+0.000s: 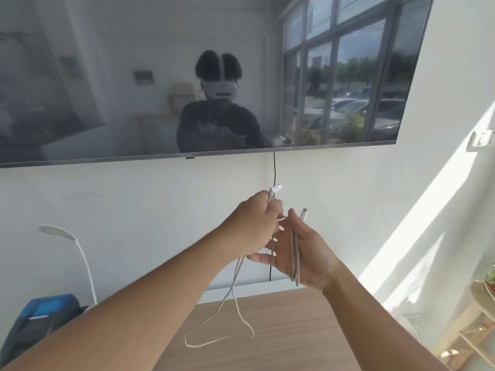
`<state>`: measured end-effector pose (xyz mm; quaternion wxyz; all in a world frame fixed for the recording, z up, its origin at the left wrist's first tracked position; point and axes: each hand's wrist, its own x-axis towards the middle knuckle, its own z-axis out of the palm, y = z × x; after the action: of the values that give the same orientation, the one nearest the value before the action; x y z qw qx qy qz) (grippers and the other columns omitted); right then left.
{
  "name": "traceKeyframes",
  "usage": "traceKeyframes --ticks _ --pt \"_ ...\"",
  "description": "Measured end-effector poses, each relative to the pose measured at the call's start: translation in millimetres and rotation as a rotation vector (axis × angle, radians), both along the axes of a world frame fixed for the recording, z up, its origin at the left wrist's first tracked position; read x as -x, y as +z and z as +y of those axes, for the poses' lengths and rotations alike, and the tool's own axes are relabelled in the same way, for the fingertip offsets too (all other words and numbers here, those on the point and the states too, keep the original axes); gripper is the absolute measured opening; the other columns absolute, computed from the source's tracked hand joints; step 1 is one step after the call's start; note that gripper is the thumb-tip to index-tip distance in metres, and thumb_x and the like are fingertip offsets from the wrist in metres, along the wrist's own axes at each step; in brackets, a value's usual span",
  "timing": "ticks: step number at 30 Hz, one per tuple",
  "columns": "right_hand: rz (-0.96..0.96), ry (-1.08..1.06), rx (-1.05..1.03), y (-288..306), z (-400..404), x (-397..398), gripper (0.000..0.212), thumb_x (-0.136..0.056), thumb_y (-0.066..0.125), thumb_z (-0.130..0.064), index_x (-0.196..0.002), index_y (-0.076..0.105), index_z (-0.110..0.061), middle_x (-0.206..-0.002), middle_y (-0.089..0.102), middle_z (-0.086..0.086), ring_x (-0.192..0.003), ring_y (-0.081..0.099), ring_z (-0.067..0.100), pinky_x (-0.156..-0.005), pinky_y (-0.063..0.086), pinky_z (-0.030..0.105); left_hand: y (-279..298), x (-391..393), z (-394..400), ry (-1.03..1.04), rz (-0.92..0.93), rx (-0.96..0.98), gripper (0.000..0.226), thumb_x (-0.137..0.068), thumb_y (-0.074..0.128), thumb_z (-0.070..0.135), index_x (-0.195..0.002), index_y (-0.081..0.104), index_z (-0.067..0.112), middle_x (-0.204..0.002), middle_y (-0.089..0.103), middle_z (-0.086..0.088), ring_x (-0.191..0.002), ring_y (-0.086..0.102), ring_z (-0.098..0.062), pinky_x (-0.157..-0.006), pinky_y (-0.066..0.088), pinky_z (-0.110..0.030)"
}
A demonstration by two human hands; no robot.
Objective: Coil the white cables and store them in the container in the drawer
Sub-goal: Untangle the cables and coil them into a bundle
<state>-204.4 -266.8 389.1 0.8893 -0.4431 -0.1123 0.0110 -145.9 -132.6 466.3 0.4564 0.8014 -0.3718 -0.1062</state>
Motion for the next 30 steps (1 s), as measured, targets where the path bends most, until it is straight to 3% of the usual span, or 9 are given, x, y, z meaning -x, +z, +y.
traceKeyframes --ticks 3,5,7,10,13,16,21,25,30 --pt "-0.035 -0.093 -0.091 6.4 -3.8 -2.6 0.057 -0.109 0.028 -0.049 -0.145 0.049 -0.010 -0.141 0.062 0.016 -0.129 0.053 0.036 -0.099 0.051 0.049 -9.6 4.4 3.0 -0.018 -0.053 -0.031 0.031 -0.105 0.035 0.042 -0.114 0.053 0.018 -0.082 0.062 0.003 -0.066 0.062 -0.005 -0.054 0.053 -0.023" --pt "-0.063 -0.138 -0.143 11.2 -7.7 -4.6 0.052 -0.110 0.028 -0.047 -0.143 0.045 -0.012 -0.153 0.054 0.008 -0.142 0.045 0.037 -0.106 0.043 0.050 -19.4 8.2 6.8 -0.034 -0.141 -0.082 0.027 -0.106 0.035 0.040 -0.111 0.053 0.020 -0.088 0.063 0.002 -0.067 0.063 -0.004 -0.053 0.047 -0.024" --pt "-0.070 -0.185 -0.180 13.7 -10.2 -7.3 0.054 -0.111 0.027 -0.045 -0.147 0.045 -0.008 -0.154 0.054 -0.001 -0.142 0.049 0.033 -0.113 0.040 0.054 -31.7 13.4 9.5 -0.074 -0.146 -0.073 0.023 -0.107 0.036 0.036 -0.095 0.053 0.028 -0.082 0.061 0.004 -0.061 0.058 -0.009 -0.053 0.043 -0.025" --pt "-0.050 -0.243 -0.191 15.0 -8.5 -10.1 0.053 -0.110 0.036 -0.046 -0.149 0.053 -0.014 -0.152 0.056 -0.001 -0.137 0.056 0.028 -0.108 0.051 0.049 -45.0 23.0 12.2 -0.111 -0.130 0.002 0.034 -0.107 0.036 0.032 -0.077 0.048 0.041 -0.060 0.053 0.015 -0.043 0.042 -0.001 -0.043 0.031 -0.014" --pt "-0.045 -0.279 -0.186 18.6 -1.8 -11.3 0.044 -0.106 0.047 -0.044 -0.134 0.069 -0.017 -0.134 0.071 0.000 -0.123 0.068 0.023 -0.103 0.055 0.041 -55.5 26.0 12.1 -0.120 -0.069 0.089 0.031 -0.107 0.036 0.034 -0.078 0.047 0.030 -0.053 0.049 0.017 -0.044 0.034 -0.006 -0.042 0.029 -0.018" --pt "-0.066 -0.348 -0.267 22.4 1.7 -14.2 0.042 -0.107 0.048 -0.039 -0.124 0.075 -0.011 -0.137 0.069 0.002 -0.122 0.068 0.024 -0.097 0.058 0.039 -65.2 26.3 14.3 -0.129 -0.027 0.137 0.030 -0.106 0.036 0.039 -0.083 0.048 0.024 -0.058 0.040 0.011 -0.049 0.030 -0.012 -0.043 0.027 -0.019" --pt "-0.069 -0.387 -0.313 33.9 8.2 -8.1 0.046 -0.106 0.048 -0.045 -0.140 0.063 -0.018 -0.141 0.065 0.014 -0.125 0.065 0.034 -0.099 0.057 0.045 -73.9 28.2 20.6 -0.162 0.028 0.158 0.032 -0.104 0.037 0.045 -0.081 0.055 0.035 -0.056 0.040 0.012 -0.048 0.033 -0.008 -0.045 0.029 -0.016" --pt "-0.043 -0.377 -0.303 36.6 10.3 -5.9 0.047 -0.108 0.044 -0.038 -0.147 0.054 -0.015 -0.107 0.080 -0.002 -0.090 0.079 0.018 -0.072 0.065 0.033 -75.7 26.2 25.4 -0.154 0.135 0.165 0.036 -0.102 0.038 0.050 -0.082 0.056 0.026 -0.058 0.040 0.011 -0.047 0.032 -0.010 -0.045 0.028 -0.019" --pt "-0.026 -0.131 -0.337 40.8 3.8 4.3 0.057 -0.103 0.047 -0.037 -0.155 0.041 -0.016 -0.072 0.078 -0.010 -0.048 0.068 0.003 -0.045 0.057 0.019 -82.8 26.4 39.4 -0.232 0.311 0.118 0.042 -0.101 0.039 0.052 -0.077 0.053 0.021 -0.060 0.034 0.005 -0.047 0.027 -0.016 -0.043 0.032 -0.028"
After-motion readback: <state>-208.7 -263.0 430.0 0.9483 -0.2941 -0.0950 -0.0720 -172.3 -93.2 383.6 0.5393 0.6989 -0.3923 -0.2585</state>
